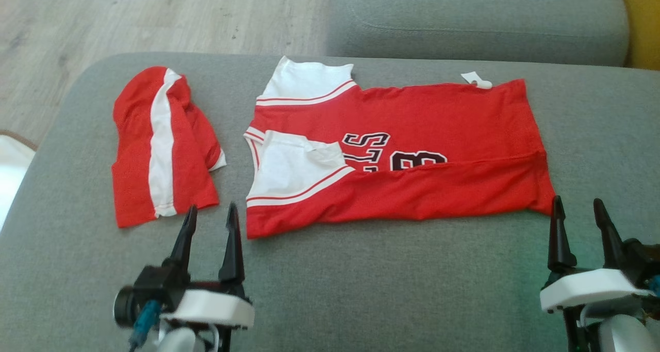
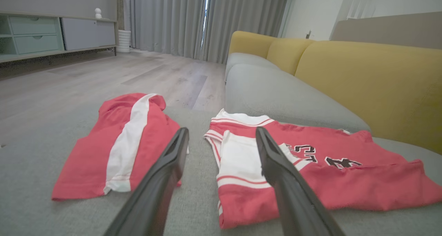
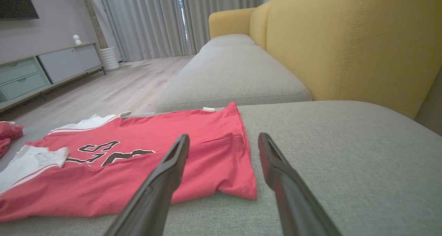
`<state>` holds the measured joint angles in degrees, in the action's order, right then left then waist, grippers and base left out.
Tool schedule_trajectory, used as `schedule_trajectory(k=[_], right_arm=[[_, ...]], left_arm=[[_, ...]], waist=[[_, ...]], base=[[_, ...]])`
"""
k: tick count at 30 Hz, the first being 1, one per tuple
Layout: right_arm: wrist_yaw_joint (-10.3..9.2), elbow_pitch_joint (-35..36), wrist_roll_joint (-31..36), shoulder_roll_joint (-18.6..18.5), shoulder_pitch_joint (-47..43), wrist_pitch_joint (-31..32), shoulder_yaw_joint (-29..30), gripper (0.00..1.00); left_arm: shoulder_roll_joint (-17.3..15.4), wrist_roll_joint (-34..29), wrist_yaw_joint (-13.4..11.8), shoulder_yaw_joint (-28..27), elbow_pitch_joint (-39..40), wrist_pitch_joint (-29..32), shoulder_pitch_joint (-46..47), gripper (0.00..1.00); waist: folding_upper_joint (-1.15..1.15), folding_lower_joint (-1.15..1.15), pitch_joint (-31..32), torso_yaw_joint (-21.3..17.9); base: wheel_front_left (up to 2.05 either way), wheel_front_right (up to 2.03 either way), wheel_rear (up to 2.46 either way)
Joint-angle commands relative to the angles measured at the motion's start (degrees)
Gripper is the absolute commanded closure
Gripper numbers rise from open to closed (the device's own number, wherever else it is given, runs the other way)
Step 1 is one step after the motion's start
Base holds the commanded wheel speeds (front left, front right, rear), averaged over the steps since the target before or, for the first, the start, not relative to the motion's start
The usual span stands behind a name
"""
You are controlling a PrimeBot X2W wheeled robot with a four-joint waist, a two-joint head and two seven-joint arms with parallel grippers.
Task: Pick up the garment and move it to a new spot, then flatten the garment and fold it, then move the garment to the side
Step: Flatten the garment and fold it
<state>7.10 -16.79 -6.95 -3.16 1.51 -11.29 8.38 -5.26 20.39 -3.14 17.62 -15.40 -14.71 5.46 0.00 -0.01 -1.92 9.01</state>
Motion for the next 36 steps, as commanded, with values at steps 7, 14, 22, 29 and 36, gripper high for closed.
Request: schedule_trajectory(k=[7,14,22,29,36], right_arm=[[0.39,1.6,1.1,0.1,2.9,-0.6,-0.9,0.00],[0.39,2.4,1.3,0.2,3.9,1.0,-1.6,0.00],[0.39,3.9,-1.3,0.3,4.9,2.2,-3.1,0.00],[0.39,4.9,-1.8,0.3,5.1,2.4,-3.3,0.00],[0.39,4.4,-1.6,0.3,5.5,2.7,-2.7,0.00]], left_arm=[[1.2,-1.6,2.7,-2.9,-4.1,-0.3,1.4,0.00],[1.3,-1.8,3.9,-1.1,-14.7,1.7,6.8,0.00],[0.6,-1.9,2.4,-1.4,-25.3,5.3,13.3,0.00],[0.4,-1.7,1.8,-0.9,-32.4,9.7,16.6,0.00],[0.6,-1.1,3.2,0.1,-35.1,10.8,18.4,1.00]], waist=[[0.00,0.01,-0.7,-2.0],[0.00,0.01,-2.7,-3.7],[0.00,0.01,-5.3,-5.6],[0.00,0.01,-6.8,-6.7],[0.00,0.01,-7.3,-6.5]], base=[[0.00,0.00,0.00],[0.00,0.00,0.00],[0.00,0.00,0.00],[0.00,0.00,0.00],[0.00,0.00,0.00]])
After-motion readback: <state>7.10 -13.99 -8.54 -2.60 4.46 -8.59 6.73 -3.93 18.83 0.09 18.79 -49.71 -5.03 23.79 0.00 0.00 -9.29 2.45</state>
